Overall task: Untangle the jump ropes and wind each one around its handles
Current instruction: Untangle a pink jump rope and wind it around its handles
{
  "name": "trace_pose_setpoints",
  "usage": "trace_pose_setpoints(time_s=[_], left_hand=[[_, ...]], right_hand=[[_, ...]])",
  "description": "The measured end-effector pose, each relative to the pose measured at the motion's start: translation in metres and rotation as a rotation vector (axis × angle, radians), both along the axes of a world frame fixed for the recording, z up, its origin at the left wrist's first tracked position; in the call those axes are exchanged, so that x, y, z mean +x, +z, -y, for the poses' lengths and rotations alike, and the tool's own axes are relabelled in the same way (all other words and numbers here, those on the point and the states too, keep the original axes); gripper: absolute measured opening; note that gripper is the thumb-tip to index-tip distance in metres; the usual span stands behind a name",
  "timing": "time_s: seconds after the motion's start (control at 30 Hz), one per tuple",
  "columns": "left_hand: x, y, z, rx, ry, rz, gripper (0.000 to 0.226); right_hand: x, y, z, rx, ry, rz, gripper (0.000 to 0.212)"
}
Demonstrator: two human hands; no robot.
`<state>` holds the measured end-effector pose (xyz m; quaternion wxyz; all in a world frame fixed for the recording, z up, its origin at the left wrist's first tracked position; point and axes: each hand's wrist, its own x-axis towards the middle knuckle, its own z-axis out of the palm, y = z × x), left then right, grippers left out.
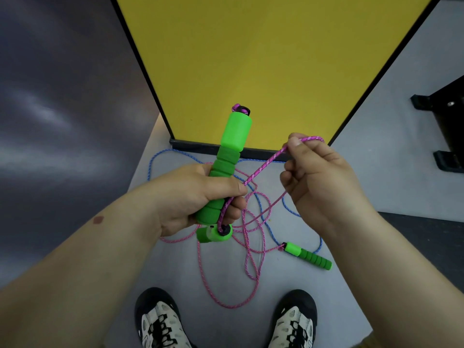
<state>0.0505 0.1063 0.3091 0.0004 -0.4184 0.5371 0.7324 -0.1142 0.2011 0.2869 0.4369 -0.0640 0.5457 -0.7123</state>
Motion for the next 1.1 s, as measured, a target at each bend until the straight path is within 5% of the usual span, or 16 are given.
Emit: trace_pose_setpoints(time_s=[0.17, 0.37, 0.5, 0.7, 0.9, 1.1], left_hand=[[-0.001, -0.001, 0.0, -0.001, 0.004, -0.006, 0.006], [0.0, 0.0, -0.001, -0.007, 0.02, -0.006, 0.005], [-0.001, -0.001, -0.001, -0.016, 0.009, -0.009, 0.005], [0.001, -0.001, 0.001, -0.043, -0.009, -0.018, 0.002], [0.003, -0.008, 0.003, -0.137, -0.056, 0.022, 0.034], [0.003, -0.012, 0.005, -0.027, -0.004, 0.013, 0.028]], right_hand=[[0.007, -0.003, -0.002, 0.019, 0.162, 0.065, 0.004], [0.025, -0.006, -0.005, 0.049, 0.478, -0.119, 0.01], [0.021, -0.005, -0.005, 0.027, 0.394, -0.318, 0.009], [0.017, -0.005, -0.004, -0.015, 0.243, -0.308, 0.004], [0.009, 0.0, -0.002, -0.078, 0.091, -0.053, 0.006], [0.012, 0.0, -0.001, -0.127, 0.097, 0.101, 0.006]])
